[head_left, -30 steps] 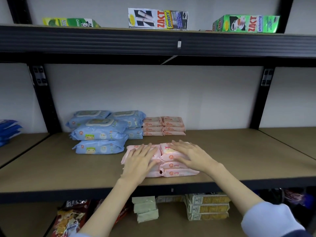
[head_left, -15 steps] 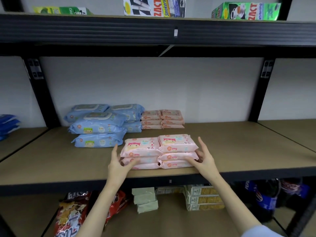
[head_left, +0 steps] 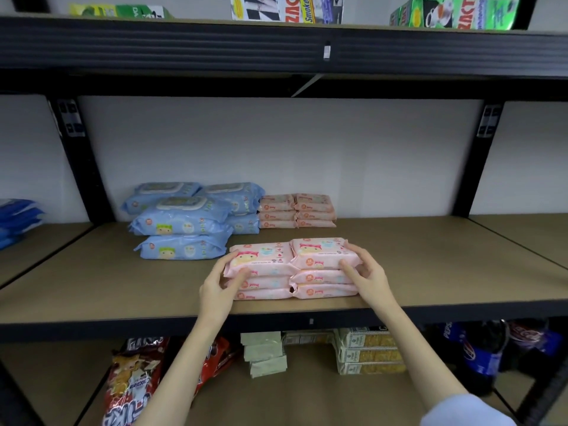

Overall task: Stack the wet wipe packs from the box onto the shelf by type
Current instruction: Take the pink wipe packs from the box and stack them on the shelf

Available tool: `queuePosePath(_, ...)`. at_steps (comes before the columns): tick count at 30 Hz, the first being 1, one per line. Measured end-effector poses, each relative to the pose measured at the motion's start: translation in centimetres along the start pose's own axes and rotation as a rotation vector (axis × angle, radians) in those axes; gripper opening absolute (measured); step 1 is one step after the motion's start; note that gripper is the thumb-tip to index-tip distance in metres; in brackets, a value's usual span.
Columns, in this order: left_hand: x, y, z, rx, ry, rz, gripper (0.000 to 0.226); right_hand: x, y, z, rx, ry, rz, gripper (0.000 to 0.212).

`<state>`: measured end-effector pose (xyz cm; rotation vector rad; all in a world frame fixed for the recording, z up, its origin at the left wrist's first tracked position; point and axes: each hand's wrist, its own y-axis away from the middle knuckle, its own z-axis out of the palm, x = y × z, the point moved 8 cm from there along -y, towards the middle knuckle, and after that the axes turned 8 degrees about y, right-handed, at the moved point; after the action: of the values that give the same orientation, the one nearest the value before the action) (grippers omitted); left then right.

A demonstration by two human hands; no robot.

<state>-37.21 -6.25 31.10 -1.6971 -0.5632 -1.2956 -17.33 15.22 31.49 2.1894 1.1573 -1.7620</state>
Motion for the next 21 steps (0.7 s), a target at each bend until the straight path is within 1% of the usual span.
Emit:
queuePosePath(2, -0.1, 0.0, 0.0, 0.033, -0.017, 0.012, 0.035, 0.0, -0.1, 0.0, 0.003, 0.017, -0.002, 0.030)
queuePosePath(6, -0.2, 0.3, 0.1, 0.074, -0.006, 0.014, 0.035, 0.2, 0.2, -0.1, 0.008, -0.026, 0.007, 0.029)
queuePosePath(8, -0.2, 0.3, 0.2, 0.069, 0.008, 0.012, 0.035, 0.1, 0.5, 0.0, 0.001, -0.053, 0.014, 0.030)
queuePosePath(10, -0.1, 0.4, 0.4, 0.032, 0.016, 0.026, 0.038, -0.1, 0.7, 0.4, -0.033, -0.049, 0.019, 0.040)
queuePosePath(13, 0.2, 0.9, 0.3, -0.042, 0.044, 0.070, 0.055, -0.3, 1.1, 0.9, -0.061, 0.013, 0.015, 0.073)
queuePosePath(14, 0.1, 0.9, 0.4, -0.067, 0.040, 0.076, 0.061, -0.2, 1.2, 1.0, -0.062, 0.032, 0.015, 0.079)
queuePosePath(17, -0.2, 1.0, 0.7, -0.120, -0.008, 0.083, 0.065, 0.0, 1.3, 1.2, -0.064, 0.085, 0.021, 0.078)
queuePosePath(21, -0.2, 0.4, 1.1, -0.116, -0.079, 0.100, 0.069, 0.3, 0.9, 1.0, -0.054, 0.130, 0.028, 0.071)
